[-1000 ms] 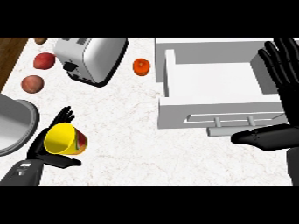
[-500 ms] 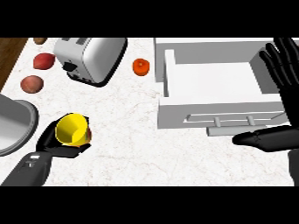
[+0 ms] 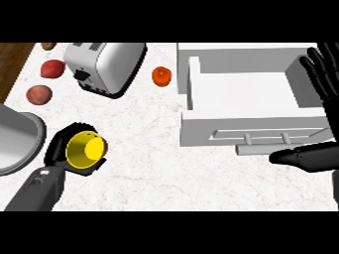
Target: Pick up the cup, place it into the drawer and close the drawer
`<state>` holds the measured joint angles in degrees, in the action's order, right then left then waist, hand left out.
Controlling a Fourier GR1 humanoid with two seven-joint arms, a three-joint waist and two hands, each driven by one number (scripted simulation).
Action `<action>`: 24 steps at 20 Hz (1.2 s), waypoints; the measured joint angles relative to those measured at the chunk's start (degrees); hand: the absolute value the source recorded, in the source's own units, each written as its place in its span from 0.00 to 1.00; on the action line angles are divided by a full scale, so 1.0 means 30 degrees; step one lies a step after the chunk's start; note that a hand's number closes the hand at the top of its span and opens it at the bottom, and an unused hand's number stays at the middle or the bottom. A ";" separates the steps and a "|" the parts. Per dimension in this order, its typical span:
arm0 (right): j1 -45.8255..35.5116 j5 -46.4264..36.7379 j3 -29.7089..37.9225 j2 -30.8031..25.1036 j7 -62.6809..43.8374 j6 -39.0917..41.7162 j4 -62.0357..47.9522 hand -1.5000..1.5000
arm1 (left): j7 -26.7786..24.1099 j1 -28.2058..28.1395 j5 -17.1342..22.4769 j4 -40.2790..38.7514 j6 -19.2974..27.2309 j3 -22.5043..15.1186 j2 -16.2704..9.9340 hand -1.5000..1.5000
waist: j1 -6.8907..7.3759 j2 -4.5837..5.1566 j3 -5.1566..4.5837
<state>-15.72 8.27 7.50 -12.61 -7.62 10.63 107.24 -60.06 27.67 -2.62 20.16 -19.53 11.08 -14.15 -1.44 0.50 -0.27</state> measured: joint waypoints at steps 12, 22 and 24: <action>0.0383 -0.0108 0.0335 -0.0139 0.0339 0.0166 -0.0338 0.00 | 0.0460 0.1748 0.2068 0.2248 0.2854 0.1772 0.2427 1.00 | 0.0347 -0.0141 0.0077; 0.0539 -0.0501 0.0309 -0.0097 0.0215 -0.0056 -0.0077 0.00 | 0.5971 0.5552 0.2235 0.7395 0.5097 -0.0119 0.4262 1.00 | 0.0522 -0.0279 0.0101; 0.0679 -0.0440 0.0367 -0.0011 0.0375 -0.0041 -0.0109 0.00 | 0.7427 0.6243 0.2448 0.8382 0.5759 -0.0778 0.4434 1.00 | 0.0506 -0.0281 0.0105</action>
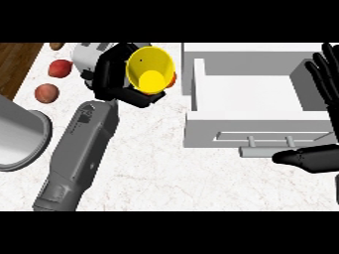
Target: Pick up the cup, place it into the drawer and close the drawer
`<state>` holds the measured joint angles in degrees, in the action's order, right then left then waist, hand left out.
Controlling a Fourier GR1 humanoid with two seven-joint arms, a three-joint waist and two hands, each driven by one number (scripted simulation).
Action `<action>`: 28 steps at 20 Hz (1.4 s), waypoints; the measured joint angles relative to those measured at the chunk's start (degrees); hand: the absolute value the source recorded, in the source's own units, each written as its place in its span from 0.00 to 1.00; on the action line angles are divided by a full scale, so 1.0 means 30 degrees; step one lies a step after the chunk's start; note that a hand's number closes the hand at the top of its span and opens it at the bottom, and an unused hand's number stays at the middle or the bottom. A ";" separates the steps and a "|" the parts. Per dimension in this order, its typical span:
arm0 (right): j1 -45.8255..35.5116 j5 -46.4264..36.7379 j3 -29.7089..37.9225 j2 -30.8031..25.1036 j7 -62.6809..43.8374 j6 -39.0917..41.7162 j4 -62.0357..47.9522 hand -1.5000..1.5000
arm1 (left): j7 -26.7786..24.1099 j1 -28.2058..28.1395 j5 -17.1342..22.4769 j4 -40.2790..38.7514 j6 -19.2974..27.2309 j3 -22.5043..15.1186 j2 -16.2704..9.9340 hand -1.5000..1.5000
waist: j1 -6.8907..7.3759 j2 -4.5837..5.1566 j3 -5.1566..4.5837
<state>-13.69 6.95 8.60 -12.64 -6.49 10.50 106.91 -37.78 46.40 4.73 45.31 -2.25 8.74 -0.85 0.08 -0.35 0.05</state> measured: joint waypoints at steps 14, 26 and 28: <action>-0.0386 -0.0024 0.0100 -0.0055 0.0791 0.0360 -0.0819 0.00 | 0.6809 0.7771 0.2053 -0.2934 0.6041 -0.3845 0.0270 1.00 | -0.0841 0.0263 0.0006; -0.1841 0.0201 -0.0352 0.0061 0.0683 0.0586 -0.1254 0.00 | 0.8542 1.0257 0.3540 -0.8682 0.6467 -0.7365 0.0282 1.00 | -0.2405 0.0683 0.0026; -0.2048 0.0155 -0.0548 0.0173 0.0815 0.0639 -0.1433 0.00 | 0.8582 1.0114 0.3717 -0.9116 0.6076 -0.7902 0.0281 1.00 | -0.2656 0.0791 0.0029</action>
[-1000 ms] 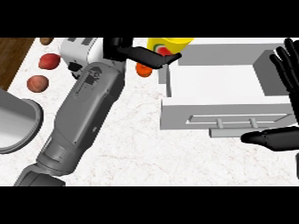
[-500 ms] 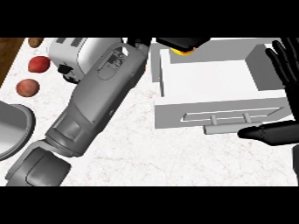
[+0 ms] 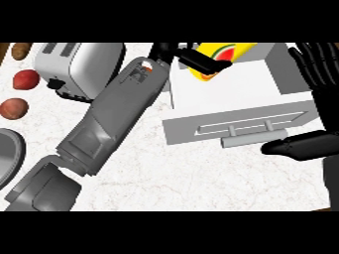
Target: Pick up the cup, place it into the drawer and close the drawer
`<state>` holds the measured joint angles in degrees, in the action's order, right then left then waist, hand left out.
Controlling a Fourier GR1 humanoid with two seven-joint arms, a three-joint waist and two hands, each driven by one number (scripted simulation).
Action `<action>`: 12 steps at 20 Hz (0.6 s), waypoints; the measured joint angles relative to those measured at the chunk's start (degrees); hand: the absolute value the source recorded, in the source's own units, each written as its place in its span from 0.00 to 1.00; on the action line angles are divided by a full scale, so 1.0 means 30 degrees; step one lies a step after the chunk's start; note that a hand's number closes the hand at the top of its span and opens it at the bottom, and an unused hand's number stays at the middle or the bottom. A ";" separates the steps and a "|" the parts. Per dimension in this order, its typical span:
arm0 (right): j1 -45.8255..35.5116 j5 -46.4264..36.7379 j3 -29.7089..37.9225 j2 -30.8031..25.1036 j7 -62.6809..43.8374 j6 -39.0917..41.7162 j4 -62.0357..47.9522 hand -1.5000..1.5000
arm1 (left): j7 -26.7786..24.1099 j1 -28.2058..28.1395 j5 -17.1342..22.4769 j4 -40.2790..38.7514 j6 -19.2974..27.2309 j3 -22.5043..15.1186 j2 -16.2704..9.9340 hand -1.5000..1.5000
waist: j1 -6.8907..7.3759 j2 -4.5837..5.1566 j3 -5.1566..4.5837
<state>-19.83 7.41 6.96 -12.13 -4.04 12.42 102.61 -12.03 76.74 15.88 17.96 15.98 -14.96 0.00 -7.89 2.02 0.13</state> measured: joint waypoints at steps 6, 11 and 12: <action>-0.0521 0.0004 -0.0538 0.0323 0.0263 0.0182 -0.0193 0.00 | -0.0369 -0.0771 0.0841 -0.0179 -0.0270 -0.1320 0.0000 0.00 | -0.0862 0.0236 -0.0004; -0.0973 0.1509 -0.1330 0.0468 -0.0075 0.1678 -0.0220 1.00 | -0.1400 -0.1378 0.2492 0.0510 -0.0276 -0.1132 0.0000 0.00 | -0.1327 0.0314 -0.0020; -0.1054 0.1868 -0.1565 0.0412 -0.0126 0.2174 -0.0193 1.00 | -0.1669 -0.1386 0.2826 0.0668 -0.0317 -0.1018 0.0001 0.00 | -0.1364 0.0325 -0.0025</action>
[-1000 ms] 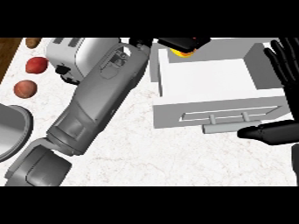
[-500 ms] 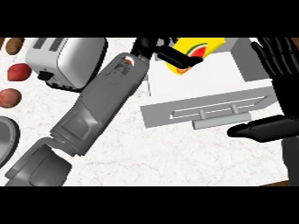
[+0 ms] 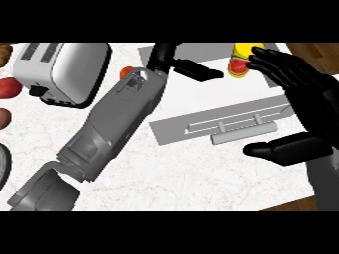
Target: Pick up the cup, place it into the drawer and close the drawer
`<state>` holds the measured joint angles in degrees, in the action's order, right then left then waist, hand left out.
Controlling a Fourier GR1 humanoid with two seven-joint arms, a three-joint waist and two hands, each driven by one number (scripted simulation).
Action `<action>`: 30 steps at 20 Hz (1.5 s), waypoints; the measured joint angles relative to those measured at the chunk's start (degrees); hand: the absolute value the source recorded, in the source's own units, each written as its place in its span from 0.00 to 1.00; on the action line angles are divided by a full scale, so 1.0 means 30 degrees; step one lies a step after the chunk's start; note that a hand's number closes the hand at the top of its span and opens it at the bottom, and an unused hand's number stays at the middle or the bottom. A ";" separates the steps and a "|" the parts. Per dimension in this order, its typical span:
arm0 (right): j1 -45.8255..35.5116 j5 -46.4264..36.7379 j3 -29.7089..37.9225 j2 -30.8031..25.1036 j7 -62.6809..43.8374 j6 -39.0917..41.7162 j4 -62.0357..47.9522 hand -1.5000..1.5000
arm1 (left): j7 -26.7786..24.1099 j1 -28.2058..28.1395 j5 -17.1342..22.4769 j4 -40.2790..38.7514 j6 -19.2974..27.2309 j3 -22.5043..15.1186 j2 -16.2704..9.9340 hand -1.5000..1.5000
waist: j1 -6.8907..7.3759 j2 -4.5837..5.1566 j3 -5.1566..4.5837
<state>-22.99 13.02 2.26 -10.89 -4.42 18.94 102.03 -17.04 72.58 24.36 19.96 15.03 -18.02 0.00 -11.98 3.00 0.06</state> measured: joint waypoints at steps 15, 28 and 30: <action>0.1428 -0.2204 -0.4180 -0.3644 -0.1952 0.5549 0.0483 0.00 | -0.3712 -0.0294 0.3815 0.0938 0.0857 0.0779 -0.0001 0.00 | 0.1726 -0.0560 -0.0007; 0.1063 -1.2033 -0.7529 -0.2695 0.1798 0.1681 -0.7268 1.00 | -0.5107 -0.2520 0.4672 0.2104 -0.0544 0.1455 -0.0371 0.00 | 0.4335 -0.0843 -0.0004; 0.0425 -1.2874 -0.7633 -0.2560 0.2838 0.1101 -0.9654 1.00 | -0.5092 -0.2938 0.4699 0.2528 -0.0770 0.1534 -0.0684 0.00 | 0.4651 -0.0827 0.0006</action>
<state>-21.72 -25.60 -20.64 -18.57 4.09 22.25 73.07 -32.32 63.77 38.45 27.55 12.72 -13.42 -2.05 1.97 0.52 0.08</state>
